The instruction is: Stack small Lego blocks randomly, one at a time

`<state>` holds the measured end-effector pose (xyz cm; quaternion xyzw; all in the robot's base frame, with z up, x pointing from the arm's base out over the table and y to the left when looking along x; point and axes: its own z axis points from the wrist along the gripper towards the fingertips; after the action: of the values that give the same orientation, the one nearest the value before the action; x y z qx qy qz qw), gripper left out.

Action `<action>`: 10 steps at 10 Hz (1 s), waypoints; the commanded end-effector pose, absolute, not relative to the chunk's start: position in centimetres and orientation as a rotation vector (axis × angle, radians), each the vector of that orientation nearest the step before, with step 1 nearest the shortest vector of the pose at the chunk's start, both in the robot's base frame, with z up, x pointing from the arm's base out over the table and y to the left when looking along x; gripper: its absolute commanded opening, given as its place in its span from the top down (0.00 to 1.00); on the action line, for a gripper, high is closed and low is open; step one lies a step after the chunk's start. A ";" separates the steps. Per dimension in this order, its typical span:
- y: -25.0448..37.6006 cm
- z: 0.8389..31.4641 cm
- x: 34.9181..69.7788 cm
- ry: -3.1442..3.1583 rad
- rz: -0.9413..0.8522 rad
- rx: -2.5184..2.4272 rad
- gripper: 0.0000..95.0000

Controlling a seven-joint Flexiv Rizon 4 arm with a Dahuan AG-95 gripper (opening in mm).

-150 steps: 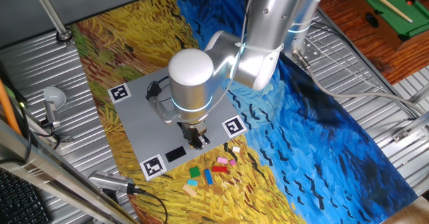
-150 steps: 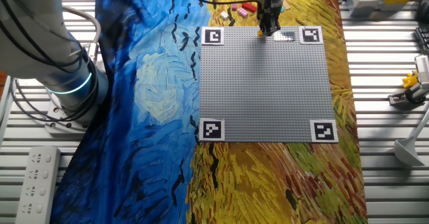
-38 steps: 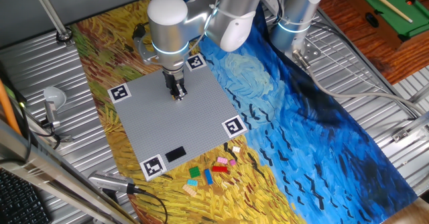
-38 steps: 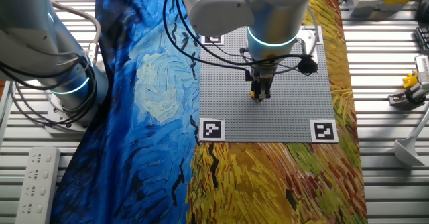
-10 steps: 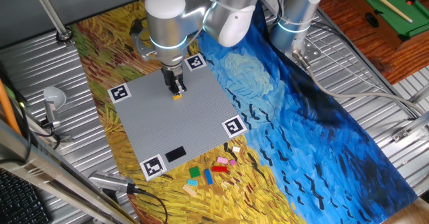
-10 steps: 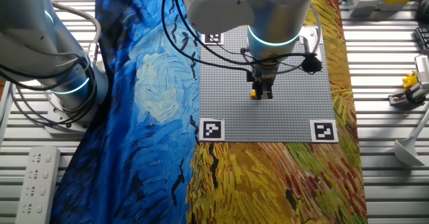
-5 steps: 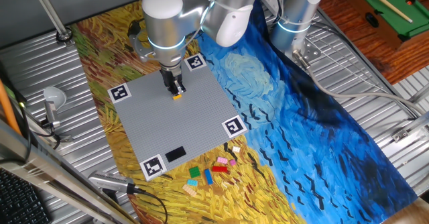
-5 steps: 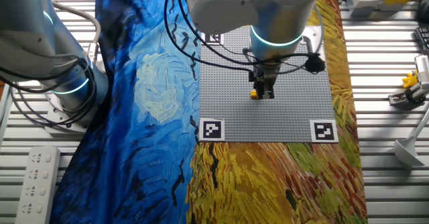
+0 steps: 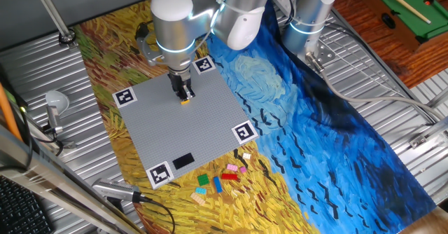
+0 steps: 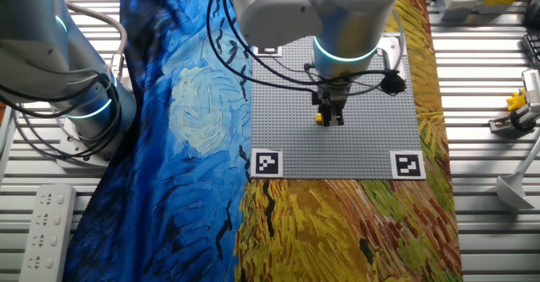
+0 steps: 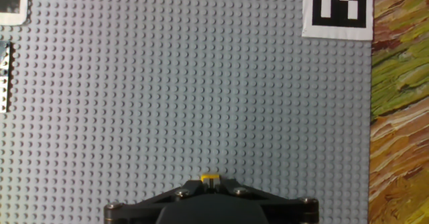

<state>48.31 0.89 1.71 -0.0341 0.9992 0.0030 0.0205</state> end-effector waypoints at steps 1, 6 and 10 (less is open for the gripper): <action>0.9 1.1 48.3 3.101 0.004 -0.134 1.00; 1.4 3.0 48.4 3.112 0.017 -0.144 1.00; 2.4 3.7 48.8 3.112 0.013 -0.181 1.00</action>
<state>48.92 2.35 3.57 -0.0589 0.9982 0.0028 0.0130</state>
